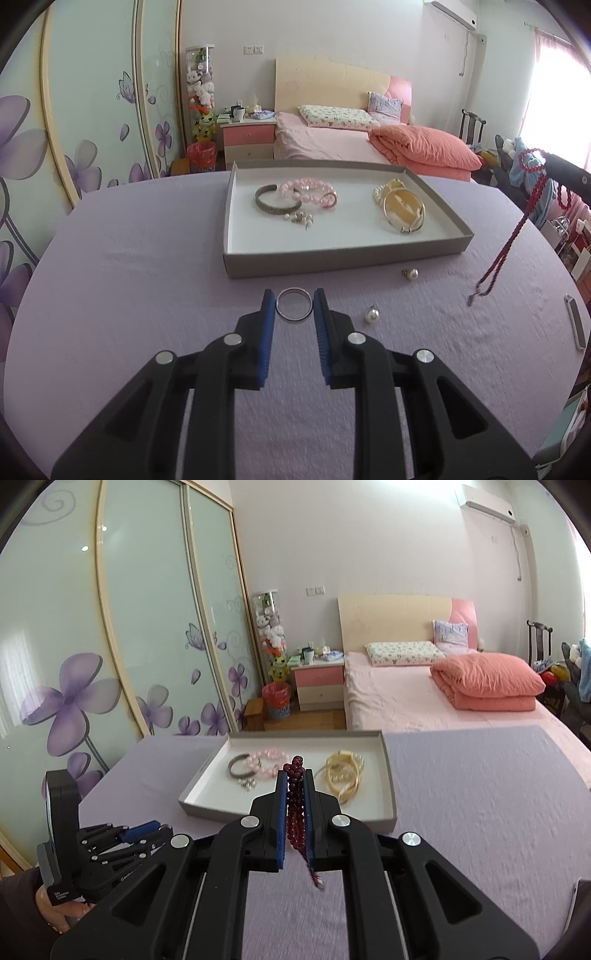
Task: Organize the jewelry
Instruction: 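Lower the necklace and ring into the tray and open both tools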
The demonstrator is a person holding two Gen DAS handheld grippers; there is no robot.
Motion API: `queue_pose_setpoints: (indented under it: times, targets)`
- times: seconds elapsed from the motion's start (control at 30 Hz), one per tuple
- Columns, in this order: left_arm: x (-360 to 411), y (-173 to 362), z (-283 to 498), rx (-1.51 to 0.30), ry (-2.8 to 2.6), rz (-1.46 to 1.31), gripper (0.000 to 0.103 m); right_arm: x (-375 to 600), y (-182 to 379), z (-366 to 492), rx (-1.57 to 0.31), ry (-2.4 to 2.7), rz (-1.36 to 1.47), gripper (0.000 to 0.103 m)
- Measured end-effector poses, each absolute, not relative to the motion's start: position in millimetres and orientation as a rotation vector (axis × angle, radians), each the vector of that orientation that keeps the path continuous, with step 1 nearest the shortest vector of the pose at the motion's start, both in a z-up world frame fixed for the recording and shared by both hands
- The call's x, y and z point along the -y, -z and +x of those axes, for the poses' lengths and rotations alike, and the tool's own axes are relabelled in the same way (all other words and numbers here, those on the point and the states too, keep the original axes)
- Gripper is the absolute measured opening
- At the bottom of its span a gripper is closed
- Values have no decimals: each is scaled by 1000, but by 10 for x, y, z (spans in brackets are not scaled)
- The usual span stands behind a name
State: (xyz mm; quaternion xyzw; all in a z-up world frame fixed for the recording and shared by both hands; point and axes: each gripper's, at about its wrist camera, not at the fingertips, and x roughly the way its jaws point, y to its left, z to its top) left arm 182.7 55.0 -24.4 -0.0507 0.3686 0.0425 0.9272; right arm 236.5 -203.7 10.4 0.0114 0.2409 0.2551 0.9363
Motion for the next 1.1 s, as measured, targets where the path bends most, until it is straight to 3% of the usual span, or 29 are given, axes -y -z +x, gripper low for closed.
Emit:
queue_pose_setpoints:
  times: [0.57,1.1]
  targets:
    - [-718,-98,2585,-684,-79,-159,21,1809,-355,3085,-399,-496,49,8]
    - [-730,142,3188,-708,-75,-167,21,1558,418,3622,-563,-470,9,8]
